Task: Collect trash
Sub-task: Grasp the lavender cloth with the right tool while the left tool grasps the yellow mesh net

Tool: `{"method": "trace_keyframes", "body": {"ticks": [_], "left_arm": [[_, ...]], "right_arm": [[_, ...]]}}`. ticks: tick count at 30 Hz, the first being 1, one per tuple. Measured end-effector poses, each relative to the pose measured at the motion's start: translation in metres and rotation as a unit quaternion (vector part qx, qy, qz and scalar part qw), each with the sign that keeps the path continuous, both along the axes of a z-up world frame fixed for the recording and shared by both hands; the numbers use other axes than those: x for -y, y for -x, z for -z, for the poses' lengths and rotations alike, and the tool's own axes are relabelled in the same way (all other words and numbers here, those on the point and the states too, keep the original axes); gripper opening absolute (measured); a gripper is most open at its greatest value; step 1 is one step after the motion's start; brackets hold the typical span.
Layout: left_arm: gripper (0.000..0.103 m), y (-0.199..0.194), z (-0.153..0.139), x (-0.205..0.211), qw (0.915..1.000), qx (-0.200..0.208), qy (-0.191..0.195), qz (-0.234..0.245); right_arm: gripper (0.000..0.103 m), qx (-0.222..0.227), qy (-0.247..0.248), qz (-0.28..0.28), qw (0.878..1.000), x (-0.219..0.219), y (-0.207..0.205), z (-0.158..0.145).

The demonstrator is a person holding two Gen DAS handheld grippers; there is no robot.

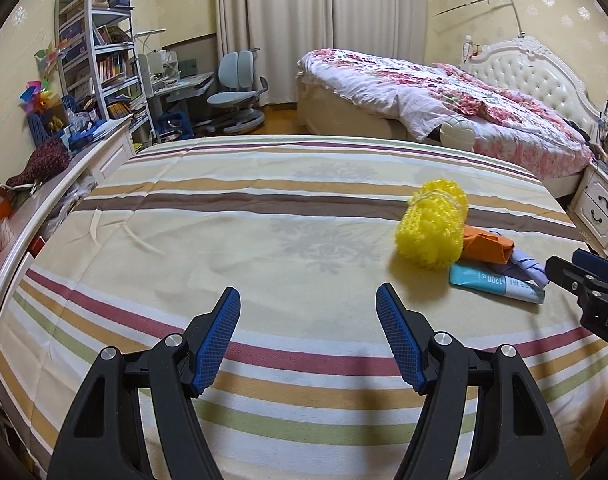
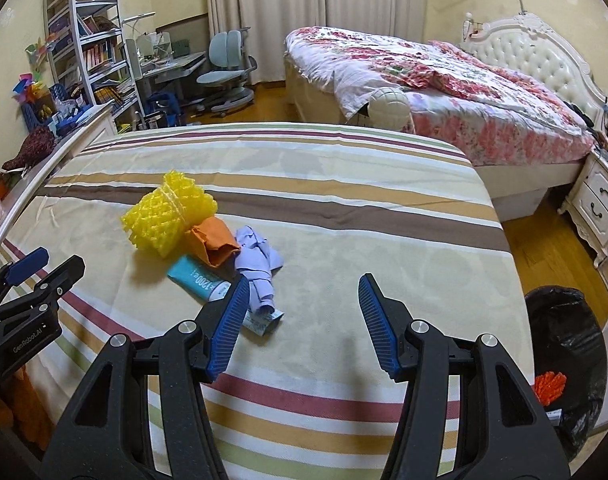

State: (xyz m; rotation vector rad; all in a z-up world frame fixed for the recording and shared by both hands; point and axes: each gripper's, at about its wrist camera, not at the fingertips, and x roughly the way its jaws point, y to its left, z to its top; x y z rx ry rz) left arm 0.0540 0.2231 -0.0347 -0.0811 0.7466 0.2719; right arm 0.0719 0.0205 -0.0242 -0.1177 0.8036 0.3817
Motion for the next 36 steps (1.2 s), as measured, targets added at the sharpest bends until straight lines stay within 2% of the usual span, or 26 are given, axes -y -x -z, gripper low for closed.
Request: {"method": "trace_keyframes", "body": {"ticks": [3,6,11,12,13,18,24,36], "left_arm": [[0.069,0.001,0.0,-0.004,1.0,0.002,0.007,0.0],[0.069,0.001,0.0,-0.005,1.0,0.002,0.009,0.001],[0.069,-0.001,0.0,-0.008,0.9999,0.0,0.015,0.002],[0.069,-0.002,0.0,-0.008,0.9999,0.0,0.016,0.003],[0.069,-0.002,0.0,-0.007,0.9999,0.0,0.016,0.003],[0.069,-0.003,0.0,-0.005,0.9999,0.001,0.013,0.009],[0.069,-0.007,-0.001,0.002,0.9996,0.004,0.015,0.022],[0.071,-0.027,-0.004,0.033,0.9971,0.018,0.016,0.072]], "right_arm": [[0.052,-0.005,0.004,-0.007,1.0,-0.009,-0.003,0.003],[0.042,-0.01,0.014,-0.014,1.0,-0.019,-0.007,0.008],[0.034,-0.021,0.02,-0.022,0.999,-0.03,-0.012,0.014],[0.024,-0.025,0.022,-0.026,0.999,-0.033,-0.012,0.015],[0.019,-0.029,0.023,-0.03,0.999,-0.034,-0.012,0.017],[0.018,-0.027,0.021,-0.021,0.999,-0.028,-0.012,0.019],[0.018,-0.025,0.018,0.016,0.999,-0.001,-0.017,0.02],[0.018,-0.026,0.013,0.081,0.996,0.053,-0.031,0.023]]}}
